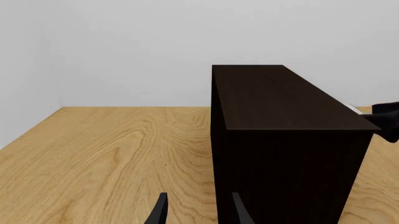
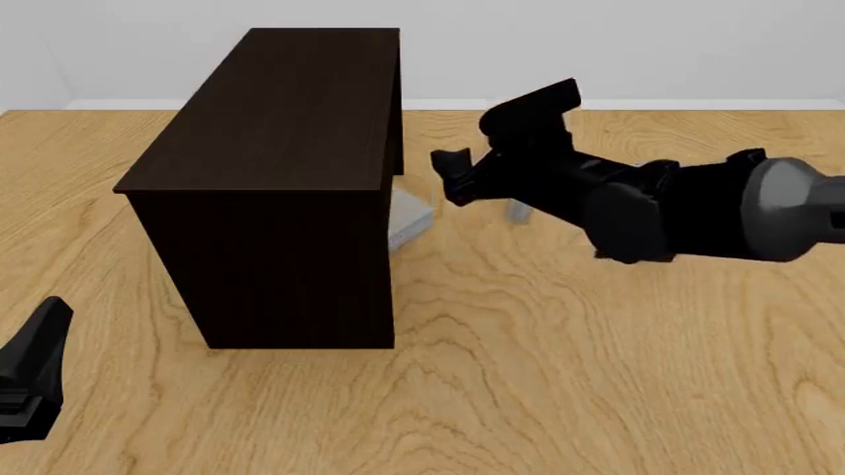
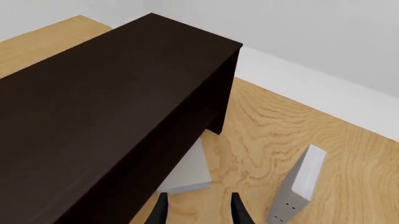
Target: Pick up the book on the right and place it under the cabinet shelf.
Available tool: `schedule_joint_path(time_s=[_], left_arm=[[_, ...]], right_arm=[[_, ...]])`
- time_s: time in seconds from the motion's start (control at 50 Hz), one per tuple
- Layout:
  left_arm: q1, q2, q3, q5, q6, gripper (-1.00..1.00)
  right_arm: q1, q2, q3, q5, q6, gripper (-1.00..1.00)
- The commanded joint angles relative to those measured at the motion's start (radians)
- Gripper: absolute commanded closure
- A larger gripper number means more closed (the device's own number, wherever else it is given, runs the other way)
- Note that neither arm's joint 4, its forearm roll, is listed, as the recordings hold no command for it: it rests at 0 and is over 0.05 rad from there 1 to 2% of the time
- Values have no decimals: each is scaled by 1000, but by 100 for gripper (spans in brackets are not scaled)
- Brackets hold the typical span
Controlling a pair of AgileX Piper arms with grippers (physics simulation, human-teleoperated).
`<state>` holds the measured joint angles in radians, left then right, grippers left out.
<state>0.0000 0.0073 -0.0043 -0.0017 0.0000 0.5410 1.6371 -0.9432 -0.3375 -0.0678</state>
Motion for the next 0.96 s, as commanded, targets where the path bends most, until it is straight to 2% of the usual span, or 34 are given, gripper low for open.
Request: schedule_joint_path(time_s=[0.02,0.3,0.5,0.96], left_arm=[[0,0,0,0,0,-100],[0,0,0,0,0,-100],[0,0,0,0,0,-100],[0,0,0,0,0,-100]], right_arm=[[9,-58,6,27,12,-100],[20,-98,8,45,18,-100],[27,-130,14,48,48,-100],[33,-202,29,68,80,-100]])
